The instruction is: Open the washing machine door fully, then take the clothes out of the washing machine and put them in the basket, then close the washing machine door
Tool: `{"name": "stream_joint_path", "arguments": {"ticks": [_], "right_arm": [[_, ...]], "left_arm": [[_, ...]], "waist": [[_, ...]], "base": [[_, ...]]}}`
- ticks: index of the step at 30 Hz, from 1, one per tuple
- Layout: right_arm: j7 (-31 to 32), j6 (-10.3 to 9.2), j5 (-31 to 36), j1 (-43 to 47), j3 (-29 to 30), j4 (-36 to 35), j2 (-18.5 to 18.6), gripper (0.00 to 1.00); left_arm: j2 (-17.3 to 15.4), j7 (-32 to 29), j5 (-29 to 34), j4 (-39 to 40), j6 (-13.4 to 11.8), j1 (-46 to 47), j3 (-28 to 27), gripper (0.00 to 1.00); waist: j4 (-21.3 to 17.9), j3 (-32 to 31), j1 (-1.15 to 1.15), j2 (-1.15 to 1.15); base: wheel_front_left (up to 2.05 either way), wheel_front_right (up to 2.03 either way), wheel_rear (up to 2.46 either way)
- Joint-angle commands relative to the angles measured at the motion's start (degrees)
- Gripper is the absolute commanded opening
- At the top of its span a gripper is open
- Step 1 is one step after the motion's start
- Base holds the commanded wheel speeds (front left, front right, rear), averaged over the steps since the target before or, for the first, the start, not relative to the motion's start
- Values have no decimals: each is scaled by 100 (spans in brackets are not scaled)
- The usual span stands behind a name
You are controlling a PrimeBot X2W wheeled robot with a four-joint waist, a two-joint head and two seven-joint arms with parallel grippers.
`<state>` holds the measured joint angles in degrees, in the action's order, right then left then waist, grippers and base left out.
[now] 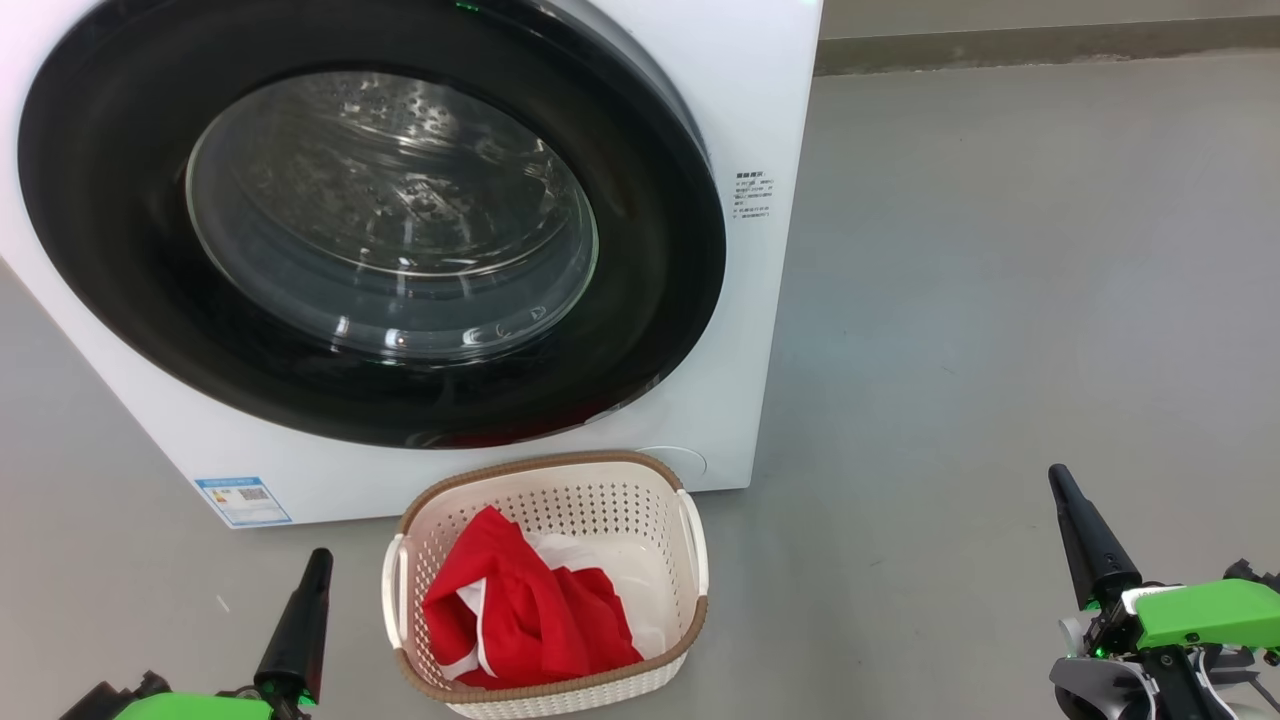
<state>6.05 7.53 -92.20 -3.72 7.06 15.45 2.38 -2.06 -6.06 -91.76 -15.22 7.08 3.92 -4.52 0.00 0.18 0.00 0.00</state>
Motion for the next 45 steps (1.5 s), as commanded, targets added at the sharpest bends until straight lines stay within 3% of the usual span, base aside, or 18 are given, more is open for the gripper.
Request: {"name": "stream_joint_path", "arguments": {"ticks": [1,45], "right_arm": [[19,-4,-22,-243,-85,-144,76,0],[34,-4,-6,-245,-67,-144,63,0]], "left_arm": [[-82,-44,-40,116,41,227,-201,0],[-82,-43,-40,117,41,227,-200,0]], "waist": [[0,0,0,0],[0,0,0,0]], "base": [[0,0,0],[0,0,0]]}}
